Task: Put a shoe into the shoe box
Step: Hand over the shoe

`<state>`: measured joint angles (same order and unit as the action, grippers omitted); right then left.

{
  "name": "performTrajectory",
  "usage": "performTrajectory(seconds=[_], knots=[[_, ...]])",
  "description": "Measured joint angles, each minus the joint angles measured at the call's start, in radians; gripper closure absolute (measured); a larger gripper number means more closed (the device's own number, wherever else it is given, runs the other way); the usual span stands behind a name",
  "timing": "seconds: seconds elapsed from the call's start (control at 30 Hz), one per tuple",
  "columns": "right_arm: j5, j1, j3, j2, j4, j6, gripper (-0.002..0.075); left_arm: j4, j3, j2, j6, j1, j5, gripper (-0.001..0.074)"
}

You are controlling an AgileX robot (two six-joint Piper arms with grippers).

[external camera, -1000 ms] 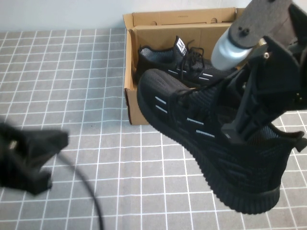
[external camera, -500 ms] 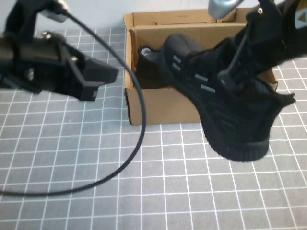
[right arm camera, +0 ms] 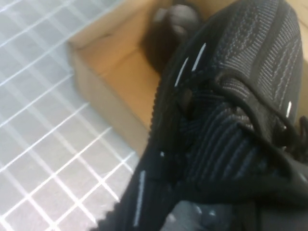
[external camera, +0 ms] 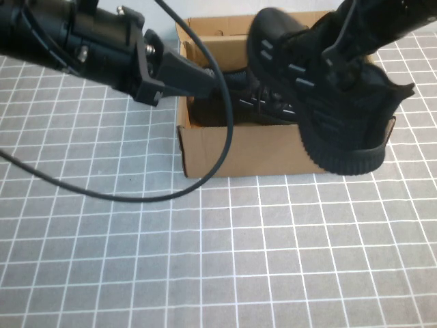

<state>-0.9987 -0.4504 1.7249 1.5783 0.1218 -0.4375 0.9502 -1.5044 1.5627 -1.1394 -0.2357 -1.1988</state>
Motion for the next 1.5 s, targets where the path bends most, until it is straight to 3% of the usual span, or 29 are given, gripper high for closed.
performTrajectory(seconds=[0.47, 0.53, 0.63, 0.8, 0.9, 1.13, 1.5], knots=[[-0.234, 0.016, 0.029, 0.025, 0.276, -0.724, 0.0732, 0.002, -0.095, 0.038, -0.073, 0.0, -0.024, 0.0734], [-0.251, 0.016, 0.029, 0.025, 0.314, -0.804, 0.0732, 0.002, -0.095, 0.038, -0.073, -0.007, -0.024, 0.0716], [-0.259, 0.016, 0.032, 0.025, 0.351, -0.893, 0.0732, -0.013, -0.095, 0.038, -0.075, -0.038, -0.024, 0.0631], [-0.263, 0.016, 0.032, 0.025, 0.355, -0.943, 0.0732, -0.109, -0.096, 0.038, -0.09, -0.138, -0.026, 0.0351], [-0.263, 0.016, 0.032, 0.025, 0.355, -0.952, 0.0732, -0.15, -0.096, 0.038, -0.105, -0.18, -0.029, 0.026], [-0.263, 0.016, 0.032, 0.025, 0.355, -0.974, 0.0732, -0.148, -0.096, 0.038, -0.253, -0.224, -0.03, 0.0223], [-0.263, 0.016, 0.032, 0.025, 0.353, -0.982, 0.0732, -0.158, -0.096, 0.072, -0.336, -0.224, -0.031, 0.022]])
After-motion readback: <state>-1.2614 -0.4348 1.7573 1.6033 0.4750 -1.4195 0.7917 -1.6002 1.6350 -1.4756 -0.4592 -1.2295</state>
